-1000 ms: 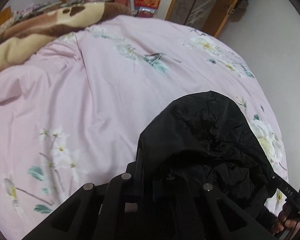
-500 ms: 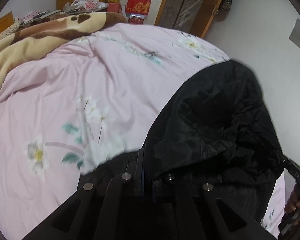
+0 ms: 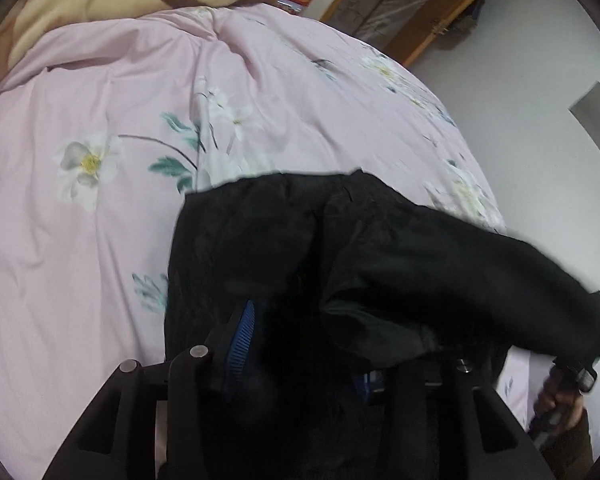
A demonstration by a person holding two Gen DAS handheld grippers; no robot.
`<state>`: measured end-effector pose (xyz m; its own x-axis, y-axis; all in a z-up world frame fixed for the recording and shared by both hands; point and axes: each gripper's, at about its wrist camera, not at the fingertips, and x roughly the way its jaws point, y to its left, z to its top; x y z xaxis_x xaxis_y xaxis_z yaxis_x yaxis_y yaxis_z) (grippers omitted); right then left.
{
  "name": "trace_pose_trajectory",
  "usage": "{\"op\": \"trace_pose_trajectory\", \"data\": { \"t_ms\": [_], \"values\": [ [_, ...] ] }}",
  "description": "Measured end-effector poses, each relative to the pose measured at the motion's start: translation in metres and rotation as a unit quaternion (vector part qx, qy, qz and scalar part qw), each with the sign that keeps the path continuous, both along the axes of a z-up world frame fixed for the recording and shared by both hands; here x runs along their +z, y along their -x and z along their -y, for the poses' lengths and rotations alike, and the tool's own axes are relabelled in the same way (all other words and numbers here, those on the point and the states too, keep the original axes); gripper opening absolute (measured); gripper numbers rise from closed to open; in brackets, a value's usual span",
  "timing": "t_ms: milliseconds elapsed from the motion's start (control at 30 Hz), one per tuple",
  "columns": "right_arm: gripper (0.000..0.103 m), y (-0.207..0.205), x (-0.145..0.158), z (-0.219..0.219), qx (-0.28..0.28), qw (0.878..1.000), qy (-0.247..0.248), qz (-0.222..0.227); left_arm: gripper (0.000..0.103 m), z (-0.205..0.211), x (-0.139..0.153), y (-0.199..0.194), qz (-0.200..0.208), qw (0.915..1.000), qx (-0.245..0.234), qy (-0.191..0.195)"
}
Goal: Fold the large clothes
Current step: 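Lay the folded hem over the jacket with both tools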
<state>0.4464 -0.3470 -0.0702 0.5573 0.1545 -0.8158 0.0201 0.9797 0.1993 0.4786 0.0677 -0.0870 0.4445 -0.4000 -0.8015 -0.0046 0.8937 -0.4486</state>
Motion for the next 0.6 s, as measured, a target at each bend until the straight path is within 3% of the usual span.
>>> {"op": "trace_pose_trajectory", "data": {
  "t_ms": [100,267,400,533,600],
  "values": [
    [0.005,0.011,-0.003,0.001,0.000,1.000,0.005,-0.003,0.058,0.003,0.002,0.015,0.012,0.9995,-0.021,-0.020],
    [0.005,0.034,-0.008,-0.004,0.004,0.999,0.035,-0.006,0.061,-0.002,0.003,0.037,0.001,0.9979,-0.051,-0.039],
    [0.008,0.042,-0.009,0.000,-0.008,0.998,0.054,-0.020,0.062,-0.030,0.003,0.048,-0.015,0.9985,-0.025,-0.047],
    [0.008,0.064,0.011,0.002,-0.018,0.996,0.088,0.007,0.062,-0.045,0.017,0.058,-0.005,0.9975,-0.002,-0.071],
    [0.008,0.069,0.029,-0.006,-0.016,0.994,0.094,0.046,0.062,-0.040,0.028,0.056,0.004,0.9973,0.003,-0.073]
  ]
}}
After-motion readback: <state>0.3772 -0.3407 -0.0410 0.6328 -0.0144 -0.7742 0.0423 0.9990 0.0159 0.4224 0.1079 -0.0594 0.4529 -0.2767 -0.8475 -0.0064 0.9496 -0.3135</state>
